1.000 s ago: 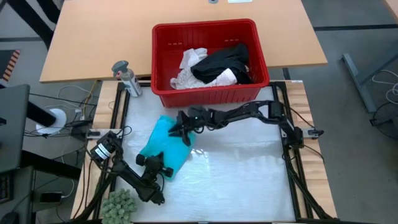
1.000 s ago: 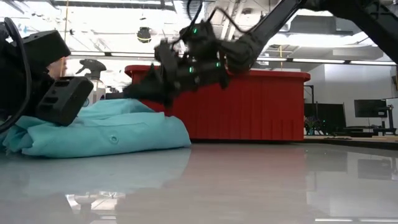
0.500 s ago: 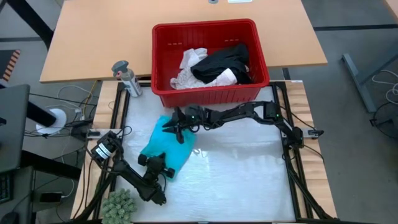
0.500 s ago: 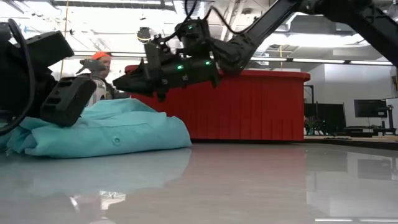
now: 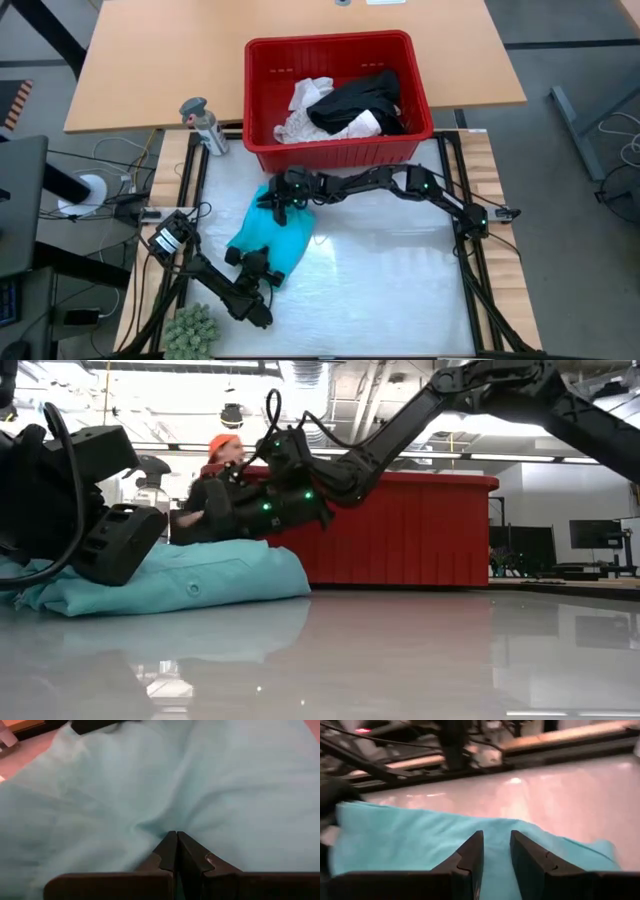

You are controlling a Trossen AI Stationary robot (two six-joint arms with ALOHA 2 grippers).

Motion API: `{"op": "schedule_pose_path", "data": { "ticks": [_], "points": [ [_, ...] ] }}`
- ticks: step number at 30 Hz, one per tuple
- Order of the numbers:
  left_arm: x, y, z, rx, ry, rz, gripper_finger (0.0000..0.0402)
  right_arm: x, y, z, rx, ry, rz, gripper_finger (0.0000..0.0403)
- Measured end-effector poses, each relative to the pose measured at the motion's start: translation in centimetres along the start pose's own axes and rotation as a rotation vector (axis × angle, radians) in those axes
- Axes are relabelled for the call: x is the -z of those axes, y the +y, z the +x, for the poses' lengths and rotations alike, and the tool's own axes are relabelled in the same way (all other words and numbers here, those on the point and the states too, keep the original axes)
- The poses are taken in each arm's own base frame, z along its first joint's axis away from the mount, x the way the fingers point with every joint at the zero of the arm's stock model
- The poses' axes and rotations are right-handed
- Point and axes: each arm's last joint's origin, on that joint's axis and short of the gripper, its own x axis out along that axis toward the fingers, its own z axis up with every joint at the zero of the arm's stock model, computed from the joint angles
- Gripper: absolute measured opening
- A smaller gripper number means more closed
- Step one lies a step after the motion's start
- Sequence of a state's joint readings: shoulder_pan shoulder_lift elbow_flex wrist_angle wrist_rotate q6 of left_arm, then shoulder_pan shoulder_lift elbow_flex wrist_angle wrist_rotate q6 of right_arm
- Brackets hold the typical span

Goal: Fold laundry
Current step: Fold the light blue shorts

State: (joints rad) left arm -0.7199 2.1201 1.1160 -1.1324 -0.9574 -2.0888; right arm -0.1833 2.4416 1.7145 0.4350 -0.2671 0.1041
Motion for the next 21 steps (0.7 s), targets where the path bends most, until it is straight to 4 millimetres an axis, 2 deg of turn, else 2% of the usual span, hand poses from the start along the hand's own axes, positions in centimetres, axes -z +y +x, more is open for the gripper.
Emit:
{"op": "schedule_pose_path", "data": {
  "ticks": [6, 15, 21],
  "points": [
    [-0.1, -0.1, -0.1, 0.005, -0.005, -0.010, 0.0000, 0.4, -0.9, -0.1, 0.026, 0.023, 0.033, 0.0122],
    [-0.6, -1.0, -0.6, 0.043, -0.031, -0.015, 0.0000, 3.5, -1.0, 1.1, 0.045, 0.043, 0.043, 0.0122],
    [-2.6, -1.8, -2.0, 0.046, -0.108, 0.028, 0.0000, 3.4, -1.6, 0.9, 0.055, 0.047, 0.073, 0.0122]
  ]
}}
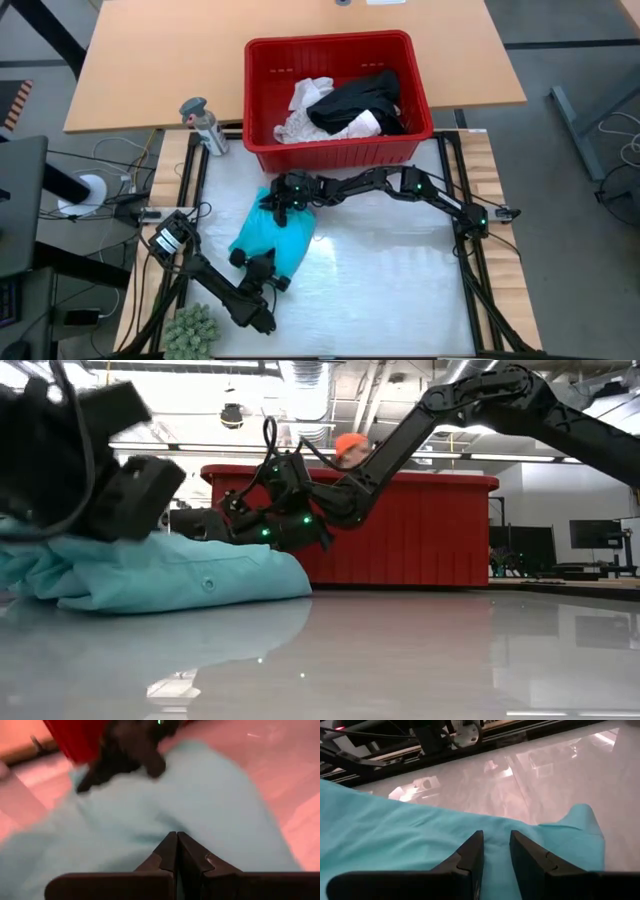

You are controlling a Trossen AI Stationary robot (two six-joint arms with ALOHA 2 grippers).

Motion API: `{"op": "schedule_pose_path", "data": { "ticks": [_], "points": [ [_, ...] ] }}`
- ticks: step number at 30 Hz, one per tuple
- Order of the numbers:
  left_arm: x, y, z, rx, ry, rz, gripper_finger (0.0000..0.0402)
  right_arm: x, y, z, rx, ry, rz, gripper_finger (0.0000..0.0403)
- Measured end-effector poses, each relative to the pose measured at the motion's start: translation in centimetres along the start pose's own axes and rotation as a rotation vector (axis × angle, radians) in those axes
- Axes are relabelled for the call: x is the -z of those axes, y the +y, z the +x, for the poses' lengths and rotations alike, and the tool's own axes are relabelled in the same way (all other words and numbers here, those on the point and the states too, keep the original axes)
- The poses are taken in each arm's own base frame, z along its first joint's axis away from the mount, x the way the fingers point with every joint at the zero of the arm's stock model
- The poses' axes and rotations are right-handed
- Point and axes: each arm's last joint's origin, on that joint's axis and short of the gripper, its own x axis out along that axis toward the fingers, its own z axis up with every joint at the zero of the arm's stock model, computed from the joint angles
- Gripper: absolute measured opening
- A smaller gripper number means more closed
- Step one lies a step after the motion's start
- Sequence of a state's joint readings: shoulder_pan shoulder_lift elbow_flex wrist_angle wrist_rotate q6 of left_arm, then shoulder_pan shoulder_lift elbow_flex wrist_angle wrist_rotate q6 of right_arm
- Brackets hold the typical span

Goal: Fold laundry
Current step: Fold the light blue shorts

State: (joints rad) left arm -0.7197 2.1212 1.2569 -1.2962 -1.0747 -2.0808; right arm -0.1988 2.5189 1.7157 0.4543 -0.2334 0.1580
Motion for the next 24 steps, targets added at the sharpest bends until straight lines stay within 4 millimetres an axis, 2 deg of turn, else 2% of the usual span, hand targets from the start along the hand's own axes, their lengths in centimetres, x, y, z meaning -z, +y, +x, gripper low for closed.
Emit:
{"op": "schedule_pose_path", "data": {
  "ticks": [5, 10, 13, 19, 24],
  "points": [
    [-2.5, -0.6, -1.3, -0.026, -0.026, 0.092, 0.0000, -0.8, 0.2, -0.3, -0.003, -0.011, 0.000, 0.0122],
    [-3.0, -0.4, -1.6, -0.042, -0.048, 0.158, 0.0000, -1.4, 0.4, -0.6, -0.027, -0.014, 0.001, 0.0122],
    [-1.9, 0.9, -1.1, -0.064, -0.073, 0.115, 0.0000, -1.8, 0.6, -0.8, -0.037, -0.017, 0.005, 0.0122],
    [2.2, 4.5, 0.0, -0.127, -0.023, 0.041, 0.0000, -2.2, 0.7, -0.9, -0.049, -0.024, 0.002, 0.0122],
    [4.6, 4.8, 1.8, -0.023, -0.003, -0.078, 0.0000, -2.1, 0.7, -0.9, -0.047, -0.012, 0.005, 0.0122]
  ]
}}
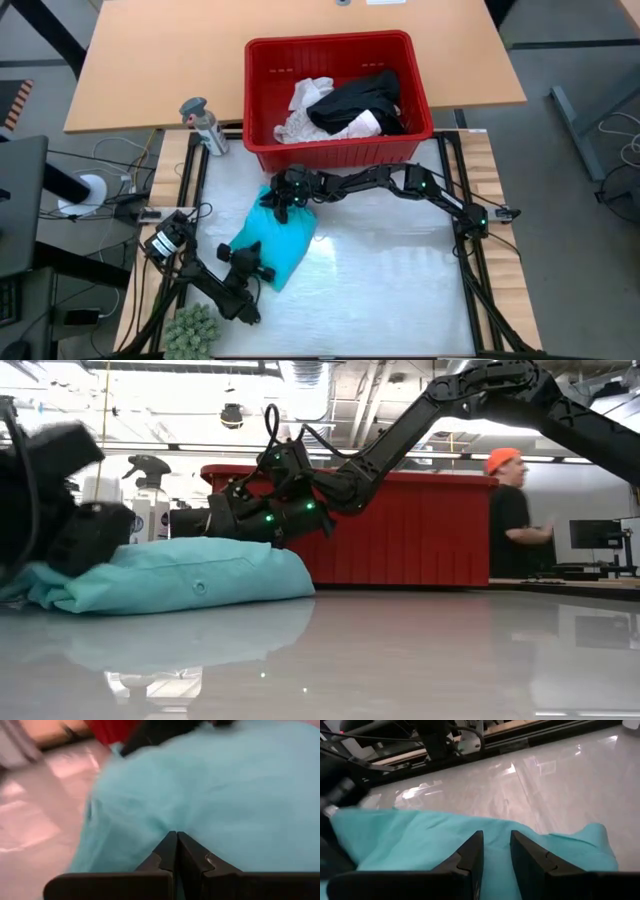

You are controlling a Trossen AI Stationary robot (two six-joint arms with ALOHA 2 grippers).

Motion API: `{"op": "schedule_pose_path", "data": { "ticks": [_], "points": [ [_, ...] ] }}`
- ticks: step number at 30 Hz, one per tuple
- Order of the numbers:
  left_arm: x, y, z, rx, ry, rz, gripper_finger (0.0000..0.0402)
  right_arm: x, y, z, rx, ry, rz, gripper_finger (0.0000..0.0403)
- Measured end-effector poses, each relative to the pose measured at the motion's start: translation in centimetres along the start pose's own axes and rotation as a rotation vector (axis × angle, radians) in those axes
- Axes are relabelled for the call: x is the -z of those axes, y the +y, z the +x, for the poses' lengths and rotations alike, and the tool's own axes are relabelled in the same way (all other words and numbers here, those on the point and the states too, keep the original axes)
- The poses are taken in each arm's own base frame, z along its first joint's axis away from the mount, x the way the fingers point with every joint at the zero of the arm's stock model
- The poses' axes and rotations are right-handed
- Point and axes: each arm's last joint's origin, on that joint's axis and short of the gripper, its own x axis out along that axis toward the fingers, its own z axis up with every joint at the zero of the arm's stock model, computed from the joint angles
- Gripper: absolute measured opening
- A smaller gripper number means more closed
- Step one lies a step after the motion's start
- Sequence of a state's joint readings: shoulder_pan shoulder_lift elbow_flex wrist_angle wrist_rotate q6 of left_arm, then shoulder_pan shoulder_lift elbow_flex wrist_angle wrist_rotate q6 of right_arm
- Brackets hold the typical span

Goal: Fold laundry
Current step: Fold the light blue shorts

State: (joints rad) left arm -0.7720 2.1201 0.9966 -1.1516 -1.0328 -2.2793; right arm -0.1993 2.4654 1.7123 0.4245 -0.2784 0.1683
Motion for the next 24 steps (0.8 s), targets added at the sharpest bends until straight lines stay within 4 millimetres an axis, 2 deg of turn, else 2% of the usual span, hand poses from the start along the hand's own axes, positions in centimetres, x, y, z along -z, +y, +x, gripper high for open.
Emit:
{"op": "schedule_pose_path", "data": {
  "ticks": [4, 11, 14, 16, 20, 24],
  "points": [
    [0.5, 0.1, 0.5, 0.025, 0.012, -0.023, 0.0000, -0.6, 0.2, -0.3, -0.035, 0.000, 0.014, 0.0122],
    [0.3, 0.0, 0.4, 0.013, 0.012, -0.016, 0.0000, -6.4, 2.3, -3.0, -0.113, -0.095, -0.028, 0.0122],
    [0.3, 0.0, 0.4, 0.016, 0.011, -0.029, 0.0000, -7.5, 4.1, -3.4, -0.139, -0.098, -0.040, 0.0122],
    [0.3, -0.1, 0.4, 0.020, 0.009, -0.037, 0.0000, -6.9, 5.9, -3.0, -0.170, -0.080, -0.071, 0.0122],
    [0.3, -0.3, 0.3, 0.021, 0.011, -0.040, 0.0000, -4.2, 9.3, -1.4, -0.155, -0.020, -0.204, 0.0122],
    [0.3, -0.3, 0.3, 0.021, 0.013, -0.039, 0.0000, -2.3, 10.8, -0.5, -0.071, 0.022, -0.299, 0.0122]
  ]
}}
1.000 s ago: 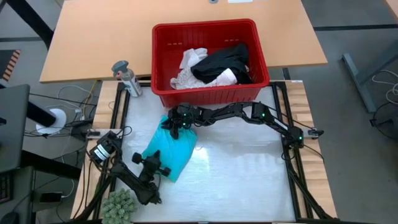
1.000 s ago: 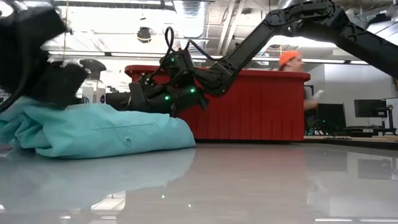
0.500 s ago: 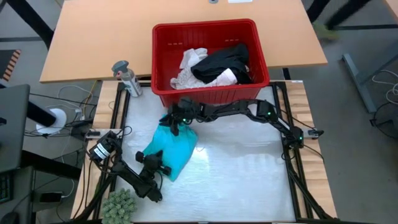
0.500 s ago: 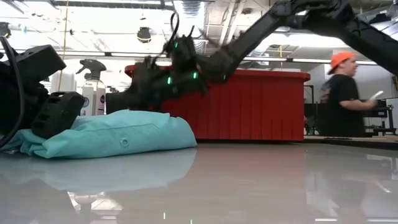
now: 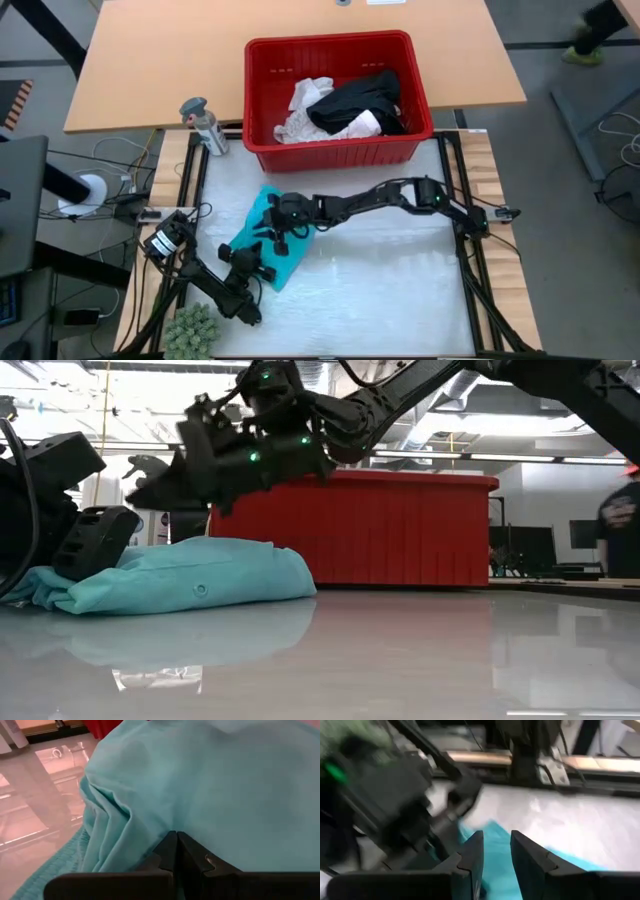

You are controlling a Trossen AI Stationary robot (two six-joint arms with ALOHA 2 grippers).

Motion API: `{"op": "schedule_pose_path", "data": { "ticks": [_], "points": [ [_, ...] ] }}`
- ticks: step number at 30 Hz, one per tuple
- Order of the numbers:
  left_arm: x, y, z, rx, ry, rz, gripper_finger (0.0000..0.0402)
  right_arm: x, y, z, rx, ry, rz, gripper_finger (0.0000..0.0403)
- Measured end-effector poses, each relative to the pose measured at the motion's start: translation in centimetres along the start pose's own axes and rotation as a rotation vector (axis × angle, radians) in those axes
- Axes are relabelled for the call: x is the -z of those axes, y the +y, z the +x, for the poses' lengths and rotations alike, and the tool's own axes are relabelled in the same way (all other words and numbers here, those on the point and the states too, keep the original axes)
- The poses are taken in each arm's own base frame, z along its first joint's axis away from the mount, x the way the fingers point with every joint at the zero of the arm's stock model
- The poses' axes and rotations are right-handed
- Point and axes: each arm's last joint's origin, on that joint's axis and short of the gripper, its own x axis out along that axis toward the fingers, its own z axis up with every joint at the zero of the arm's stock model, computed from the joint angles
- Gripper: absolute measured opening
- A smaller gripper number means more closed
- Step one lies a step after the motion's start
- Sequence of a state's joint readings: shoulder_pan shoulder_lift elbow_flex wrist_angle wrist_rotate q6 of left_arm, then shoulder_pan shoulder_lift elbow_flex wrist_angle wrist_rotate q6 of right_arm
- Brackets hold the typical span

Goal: Fold laundry
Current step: Fold the light blue shorts

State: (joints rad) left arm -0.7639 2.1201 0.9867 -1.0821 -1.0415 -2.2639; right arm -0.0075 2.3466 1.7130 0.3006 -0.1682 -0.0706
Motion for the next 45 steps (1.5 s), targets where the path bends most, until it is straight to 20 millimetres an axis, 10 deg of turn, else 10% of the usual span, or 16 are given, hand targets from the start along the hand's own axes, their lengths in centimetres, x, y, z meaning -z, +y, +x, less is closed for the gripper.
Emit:
{"op": "schedule_pose_path", "data": {
  "ticks": [13, 29, 45],
  "points": [
    [0.0, -0.3, -0.2, -0.008, 0.014, -0.003, 0.0000, 7.7, -0.7, 3.4, 0.039, 0.063, 0.094, 0.0122],
    [-6.2, -4.0, -3.9, -0.012, -0.121, 0.202, 0.0000, 7.3, -0.9, 3.3, 0.043, 0.021, 0.104, 0.0122],
    [-10.9, -3.9, -6.4, 0.221, -0.282, 0.123, 0.0000, -2.1, -1.2, -1.5, 0.038, -0.018, -0.039, 0.0122]
  ]
}}
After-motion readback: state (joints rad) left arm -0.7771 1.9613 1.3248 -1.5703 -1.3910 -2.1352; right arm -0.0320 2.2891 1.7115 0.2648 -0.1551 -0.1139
